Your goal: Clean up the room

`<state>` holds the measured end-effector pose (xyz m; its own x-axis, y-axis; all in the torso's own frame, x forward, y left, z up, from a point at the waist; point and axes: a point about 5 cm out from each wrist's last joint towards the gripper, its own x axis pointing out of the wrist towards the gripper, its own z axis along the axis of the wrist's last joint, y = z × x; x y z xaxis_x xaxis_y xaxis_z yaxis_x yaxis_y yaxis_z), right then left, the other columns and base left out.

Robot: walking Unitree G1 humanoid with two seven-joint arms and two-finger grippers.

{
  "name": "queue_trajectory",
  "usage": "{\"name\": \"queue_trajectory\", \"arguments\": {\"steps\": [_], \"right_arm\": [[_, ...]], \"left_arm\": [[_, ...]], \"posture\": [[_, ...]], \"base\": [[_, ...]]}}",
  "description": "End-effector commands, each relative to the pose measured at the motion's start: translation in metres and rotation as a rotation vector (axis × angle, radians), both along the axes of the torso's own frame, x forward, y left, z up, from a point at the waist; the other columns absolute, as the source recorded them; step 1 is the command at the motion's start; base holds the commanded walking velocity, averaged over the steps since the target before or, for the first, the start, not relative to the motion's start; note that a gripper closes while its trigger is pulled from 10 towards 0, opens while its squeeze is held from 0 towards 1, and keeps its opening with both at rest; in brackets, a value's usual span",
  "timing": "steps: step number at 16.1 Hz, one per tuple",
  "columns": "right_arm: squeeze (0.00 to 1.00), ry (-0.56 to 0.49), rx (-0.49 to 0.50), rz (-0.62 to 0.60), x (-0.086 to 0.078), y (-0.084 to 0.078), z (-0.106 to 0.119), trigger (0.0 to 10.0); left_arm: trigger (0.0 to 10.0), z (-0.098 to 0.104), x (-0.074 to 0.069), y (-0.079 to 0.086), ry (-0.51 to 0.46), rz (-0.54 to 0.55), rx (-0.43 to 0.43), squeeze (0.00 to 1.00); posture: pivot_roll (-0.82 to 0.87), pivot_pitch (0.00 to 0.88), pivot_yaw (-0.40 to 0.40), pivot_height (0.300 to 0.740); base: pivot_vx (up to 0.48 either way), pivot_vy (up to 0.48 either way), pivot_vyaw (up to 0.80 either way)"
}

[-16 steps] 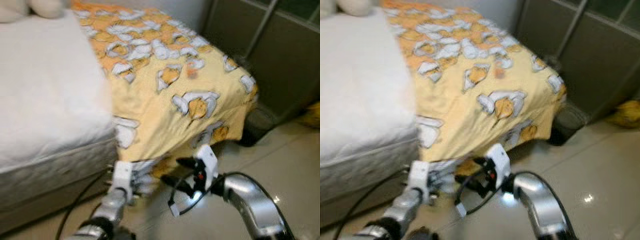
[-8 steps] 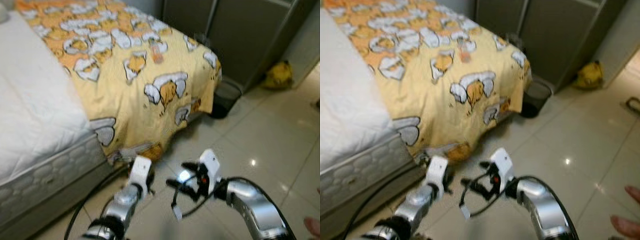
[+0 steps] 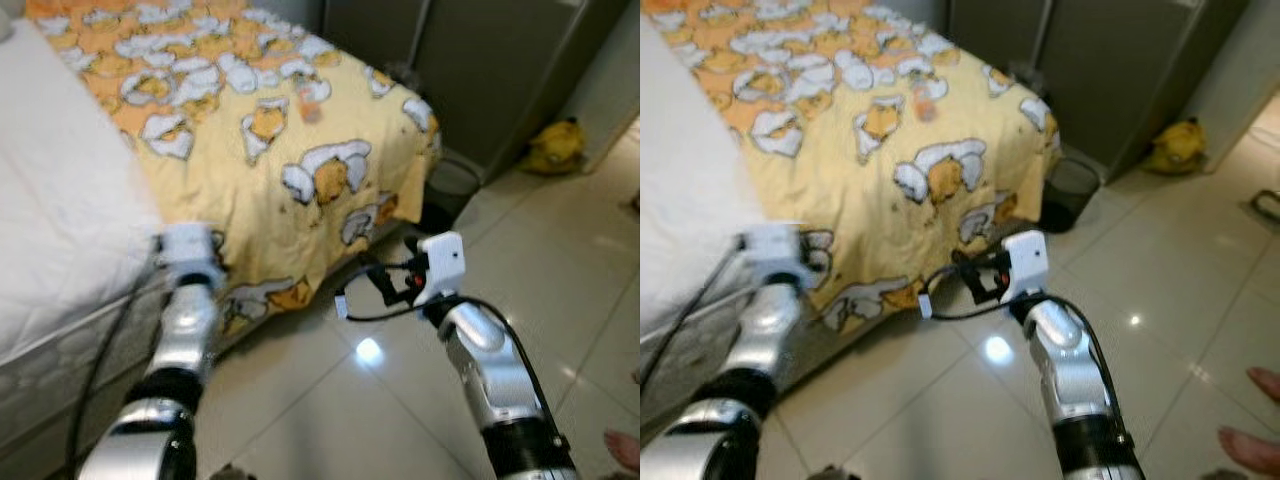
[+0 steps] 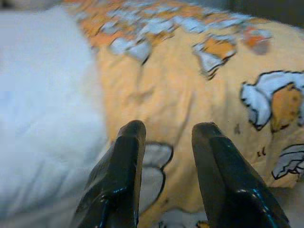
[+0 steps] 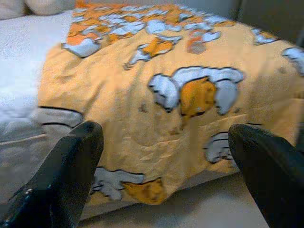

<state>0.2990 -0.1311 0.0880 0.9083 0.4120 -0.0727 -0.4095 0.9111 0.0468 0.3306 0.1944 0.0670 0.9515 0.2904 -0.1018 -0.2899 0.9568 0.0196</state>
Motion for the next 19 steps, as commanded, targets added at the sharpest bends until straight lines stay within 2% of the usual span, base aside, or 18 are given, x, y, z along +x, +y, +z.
{"name": "queue_trajectory", "arguments": {"steps": [1,3,5,7,10,13,19], "right_arm": [[0.0,-0.013,-0.009,-0.054,0.002,-0.008,0.0,10.0],[0.0,-0.017,-0.017,-0.07,0.002,-0.009,-0.002,10.0],[0.0,-0.018,-0.041,-0.069,-0.001,-0.012,-0.007,10.0],[0.0,-0.019,-0.05,-0.066,-0.002,-0.013,-0.009,10.0],[0.0,-0.022,-0.057,-0.07,-0.001,-0.013,-0.011,10.0],[0.0,-0.019,-0.079,-0.115,-0.001,-0.016,-0.016,10.0],[0.0,-0.014,-0.071,-0.119,-0.001,-0.015,-0.02,10.0]], "left_arm": [[10.0,-0.015,-0.006,-0.006,0.08,0.041,-0.066,0.0],[10.0,-0.02,-0.01,-0.008,0.1,0.039,-0.054,0.0],[10.0,-0.019,-0.009,-0.02,0.092,-0.039,0.025,0.0],[10.0,-0.016,-0.006,-0.026,0.085,-0.06,0.033,0.0],[10.0,-0.012,-0.001,-0.025,0.085,-0.055,0.036,0.0],[10.0,-0.01,0.001,-0.029,0.075,-0.109,0.022,0.0],[10.0,-0.011,0.0,-0.027,0.073,-0.101,0.012,0.0]], "posture": [[-0.01,0.0,-0.053,0.74],[-0.02,0.0,-0.052,0.74],[-0.03,0.0,-0.049,0.74],[-0.03,0.0,-0.048,0.74],[-0.03,0.0,-0.046,0.74],[-0.03,0.0,-0.038,0.74],[-0.03,0.0,-0.039,0.74]], "base": [[0.0,-0.48,0.0],[0.0,-0.476,0.0],[0.0,-0.472,0.62],[0.0,-0.472,0.58],[0.0,-0.477,0.55],[0.085,0.0,0.0],[0.451,0.0,0.0]]}}
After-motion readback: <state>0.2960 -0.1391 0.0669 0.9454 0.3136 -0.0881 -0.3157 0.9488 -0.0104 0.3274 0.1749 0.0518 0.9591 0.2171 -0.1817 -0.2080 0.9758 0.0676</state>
